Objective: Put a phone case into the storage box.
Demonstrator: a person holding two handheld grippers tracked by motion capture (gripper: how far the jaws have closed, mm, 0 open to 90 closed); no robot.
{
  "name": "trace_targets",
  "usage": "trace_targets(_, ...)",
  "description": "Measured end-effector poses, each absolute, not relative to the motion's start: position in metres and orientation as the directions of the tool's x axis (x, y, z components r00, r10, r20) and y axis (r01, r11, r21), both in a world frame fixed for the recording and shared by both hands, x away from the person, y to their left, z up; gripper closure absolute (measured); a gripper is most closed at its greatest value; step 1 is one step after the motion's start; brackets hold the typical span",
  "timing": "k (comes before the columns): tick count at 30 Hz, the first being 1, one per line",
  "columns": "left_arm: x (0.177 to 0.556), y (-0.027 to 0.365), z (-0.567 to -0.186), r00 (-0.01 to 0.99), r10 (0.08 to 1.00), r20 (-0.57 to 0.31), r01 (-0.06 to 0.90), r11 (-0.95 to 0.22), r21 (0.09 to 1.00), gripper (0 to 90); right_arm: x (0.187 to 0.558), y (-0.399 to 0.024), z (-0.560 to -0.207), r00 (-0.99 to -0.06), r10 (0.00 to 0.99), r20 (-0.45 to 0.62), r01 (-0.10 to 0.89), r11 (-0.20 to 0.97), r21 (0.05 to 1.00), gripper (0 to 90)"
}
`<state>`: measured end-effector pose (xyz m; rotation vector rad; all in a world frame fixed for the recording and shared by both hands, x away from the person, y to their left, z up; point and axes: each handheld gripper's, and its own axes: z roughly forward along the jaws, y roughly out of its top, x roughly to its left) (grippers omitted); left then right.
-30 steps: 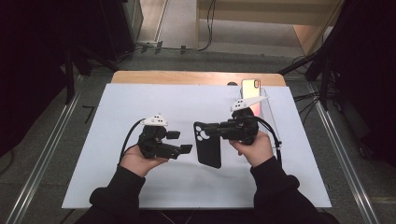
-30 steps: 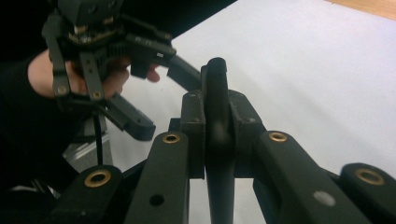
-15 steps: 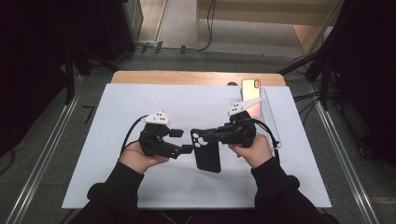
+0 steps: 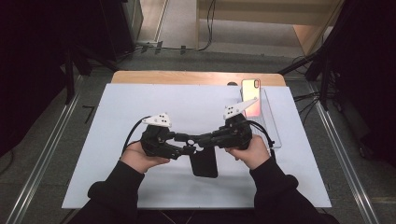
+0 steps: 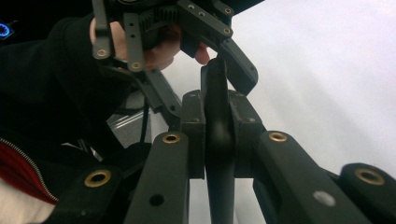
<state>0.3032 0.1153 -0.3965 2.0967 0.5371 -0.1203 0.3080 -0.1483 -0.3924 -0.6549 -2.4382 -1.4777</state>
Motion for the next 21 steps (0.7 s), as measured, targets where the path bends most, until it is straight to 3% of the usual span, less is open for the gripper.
trace_targets(9, 0.3020, 0.1155, -0.3968, 0.907, 0.292, -0.305, 0.414, -0.479, 0.774, 66.5, 0.3084, -0.1448, -0.3944, -0.881, 0.225, 0.415, 0.472, 0.408, 0.782, 76.7)
trace_targets(21, 0.3048, 0.1145, -0.3925, 0.900, 0.249, -0.359, 0.436, -0.481, 0.761, 77.1, 0.3160, -0.1529, -0.3973, -0.864, 0.190, 0.466, 0.503, 0.347, 0.791, 69.4)
